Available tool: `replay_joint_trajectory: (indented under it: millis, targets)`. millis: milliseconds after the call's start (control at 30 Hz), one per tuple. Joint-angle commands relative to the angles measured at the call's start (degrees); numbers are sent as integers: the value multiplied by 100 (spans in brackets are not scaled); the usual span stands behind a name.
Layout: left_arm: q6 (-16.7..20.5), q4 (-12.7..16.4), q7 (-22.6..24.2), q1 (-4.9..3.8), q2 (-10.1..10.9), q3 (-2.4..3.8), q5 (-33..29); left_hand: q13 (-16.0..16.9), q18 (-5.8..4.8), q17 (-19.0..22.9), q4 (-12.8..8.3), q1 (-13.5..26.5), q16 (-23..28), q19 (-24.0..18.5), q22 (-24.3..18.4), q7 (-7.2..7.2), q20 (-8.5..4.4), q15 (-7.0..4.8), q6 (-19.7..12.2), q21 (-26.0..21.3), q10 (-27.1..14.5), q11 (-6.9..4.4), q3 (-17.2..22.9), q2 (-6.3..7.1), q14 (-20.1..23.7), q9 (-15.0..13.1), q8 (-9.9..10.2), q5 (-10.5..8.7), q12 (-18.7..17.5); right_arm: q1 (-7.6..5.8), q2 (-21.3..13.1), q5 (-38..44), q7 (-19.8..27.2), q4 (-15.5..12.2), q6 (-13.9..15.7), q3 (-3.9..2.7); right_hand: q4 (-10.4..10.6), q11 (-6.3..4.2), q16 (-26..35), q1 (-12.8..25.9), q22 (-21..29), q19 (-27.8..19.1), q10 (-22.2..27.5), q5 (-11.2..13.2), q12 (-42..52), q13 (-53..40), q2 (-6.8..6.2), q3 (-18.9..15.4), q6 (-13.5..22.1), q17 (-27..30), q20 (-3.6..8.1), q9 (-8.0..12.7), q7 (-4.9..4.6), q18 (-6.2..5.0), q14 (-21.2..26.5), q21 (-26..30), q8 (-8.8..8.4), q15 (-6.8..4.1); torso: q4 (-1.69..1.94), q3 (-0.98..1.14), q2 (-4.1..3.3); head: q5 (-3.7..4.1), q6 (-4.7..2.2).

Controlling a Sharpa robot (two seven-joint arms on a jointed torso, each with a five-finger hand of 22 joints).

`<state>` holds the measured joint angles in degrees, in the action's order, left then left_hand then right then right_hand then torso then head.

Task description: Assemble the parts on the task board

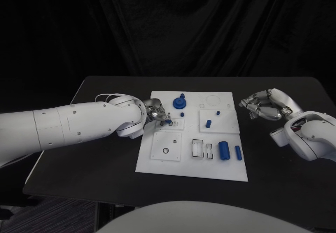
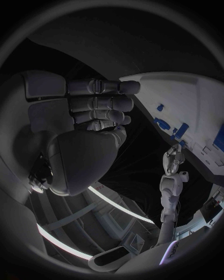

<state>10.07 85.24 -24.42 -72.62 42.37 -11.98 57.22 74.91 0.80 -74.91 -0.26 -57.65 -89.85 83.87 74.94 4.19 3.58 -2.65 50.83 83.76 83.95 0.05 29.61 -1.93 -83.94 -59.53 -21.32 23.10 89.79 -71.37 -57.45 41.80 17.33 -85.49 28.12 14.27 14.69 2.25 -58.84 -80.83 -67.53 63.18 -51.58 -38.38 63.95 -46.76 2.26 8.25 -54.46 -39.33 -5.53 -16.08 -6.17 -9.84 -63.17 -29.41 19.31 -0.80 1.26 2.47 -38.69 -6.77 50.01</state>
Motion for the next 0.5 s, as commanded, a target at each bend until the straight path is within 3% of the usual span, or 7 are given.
replay_joint_trajectory:
  millis: [33, 500]
  targets:
    - [24, 9, 107, 50, 7, -9, 29, 1509, 87, -1509, -386, -9, -15, 286, 1284, -25, -18, -30, 2, -44, 605, -16, 424, -44, -606, -13, -32, 34, 21, 12, -3, 26, -92, 0, 33, -5, 3, 1, 7, -56, -9, 28, -33, -35, 2, -3, 7, 33, 23, -2, -7, -10, 10, -58, -43, 38, 30, 4, -4, 2, -3, -15, -1]
    - [162, -14, 271, 156, 12, -9, 29, 1509, 88, -1509, -367, -4, -15, 282, 1281, -25, -19, -31, 3, -53, 605, -16, 427, -42, -606, -17, -32, 57, 21, 13, 8, 26, -110, 12, 8, -5, 1, 1, 12, -58, -12, 30, -26, -45, -3, 11, -2, 43, 24, 7, -6, -11, 9, -58, -41, 38, 32, 4, -2, 1, 2, -22, -1]
